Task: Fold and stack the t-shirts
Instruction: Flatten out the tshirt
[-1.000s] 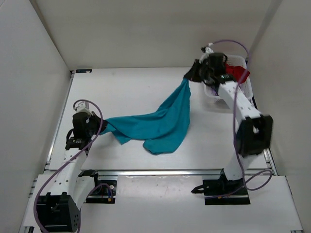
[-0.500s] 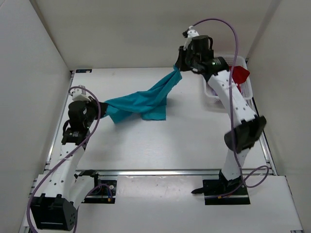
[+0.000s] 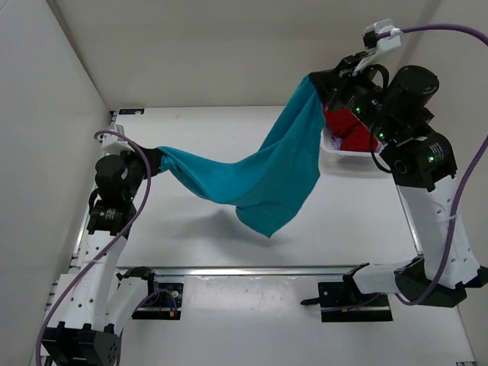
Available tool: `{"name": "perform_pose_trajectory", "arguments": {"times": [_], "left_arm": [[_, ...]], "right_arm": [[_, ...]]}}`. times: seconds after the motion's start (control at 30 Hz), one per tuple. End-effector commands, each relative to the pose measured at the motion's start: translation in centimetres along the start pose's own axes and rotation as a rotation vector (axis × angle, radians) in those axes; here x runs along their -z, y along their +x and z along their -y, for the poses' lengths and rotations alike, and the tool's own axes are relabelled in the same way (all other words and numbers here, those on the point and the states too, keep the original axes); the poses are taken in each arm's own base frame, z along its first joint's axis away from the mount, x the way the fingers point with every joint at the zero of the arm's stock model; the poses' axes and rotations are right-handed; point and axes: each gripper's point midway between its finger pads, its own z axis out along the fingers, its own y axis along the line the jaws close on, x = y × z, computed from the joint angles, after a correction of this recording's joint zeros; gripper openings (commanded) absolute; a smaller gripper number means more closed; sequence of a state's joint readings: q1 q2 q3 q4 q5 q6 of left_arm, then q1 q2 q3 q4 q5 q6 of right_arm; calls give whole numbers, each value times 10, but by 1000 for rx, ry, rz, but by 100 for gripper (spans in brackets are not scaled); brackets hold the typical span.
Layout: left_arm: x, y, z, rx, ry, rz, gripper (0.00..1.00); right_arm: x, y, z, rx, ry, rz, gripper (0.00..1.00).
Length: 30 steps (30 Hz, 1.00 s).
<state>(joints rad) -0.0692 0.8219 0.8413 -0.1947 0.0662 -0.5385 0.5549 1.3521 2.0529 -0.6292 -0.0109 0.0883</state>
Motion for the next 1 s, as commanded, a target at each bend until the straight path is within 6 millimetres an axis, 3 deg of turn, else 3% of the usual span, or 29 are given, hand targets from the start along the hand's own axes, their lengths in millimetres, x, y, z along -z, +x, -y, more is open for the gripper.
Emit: {"name": "perform_pose_trajectory", "arguments": {"times": [0.0,0.07,0.13,0.23,0.27,0.3,0.33,0.37,0.4,0.43,0.47,0.5,0.53,0.57,0.6,0.67,0.7,0.73,0.77,0.8,0.83,0.87,0.9,0.93,0.97], "left_arm": [[11,-9,0,-30,-19,36,0],[12,3,-6,-27,-32,17,0],[10,31,-20,-22,-53,-32,0],[10,65,-39,6,-75,-79,0],[11,85,-46,12,-81,-120,0],[10,90,-45,21,-70,-121,0],[11,106,-52,34,-78,-152,0],[11,115,-56,41,-84,-163,0],[11,124,-62,45,-97,-178,0],[11,126,-64,44,-99,-181,0],[12,133,-67,40,-106,-199,0],[13,133,-69,31,-115,-203,0],[13,134,-74,25,-137,-200,0],[12,133,-73,28,-135,-198,0],[12,137,-75,33,-143,-207,0],[10,137,-78,41,-151,-202,0],[10,139,-80,47,-152,-205,0],[9,139,-80,54,-153,-200,0],[8,140,-79,57,-146,-202,0],[7,140,-79,61,-144,-201,0],[7,141,-76,67,-136,-203,0],[7,142,-74,61,-127,-206,0],[8,144,-74,65,-132,-210,0],[8,144,-73,61,-126,-210,0],[10,146,-73,54,-124,-217,0]], "right_arm": [[-35,56,36,-43,22,-109,0],[-46,84,45,-64,-8,-144,0],[-60,120,61,-100,-21,-188,0],[-88,191,85,-168,-26,-304,0],[-101,227,95,-205,-22,-373,0],[-109,236,108,-207,6,-390,0],[-125,266,116,-219,11,-447,0],[-144,281,132,-224,44,-479,0],[-159,260,143,-206,81,-452,0],[-179,259,157,-213,107,-465,0],[-196,294,170,-238,126,-530,3],[-205,248,174,-227,123,-464,7],[-224,229,177,-224,113,-398,17],[-221,223,182,-249,113,-388,31],[-215,219,179,-292,74,-380,36],[-197,236,165,-344,46,-439,39],[-186,218,154,-325,39,-422,39],[-171,232,140,-308,60,-468,40],[-163,271,119,-309,52,-543,38],[-137,298,109,-313,92,-602,36],[-131,278,89,-275,78,-524,35],[-114,324,67,-289,68,-587,31],[-89,348,48,-279,66,-631,24],[-79,340,41,-265,68,-596,17],[-57,363,27,-257,65,-645,15]]}}
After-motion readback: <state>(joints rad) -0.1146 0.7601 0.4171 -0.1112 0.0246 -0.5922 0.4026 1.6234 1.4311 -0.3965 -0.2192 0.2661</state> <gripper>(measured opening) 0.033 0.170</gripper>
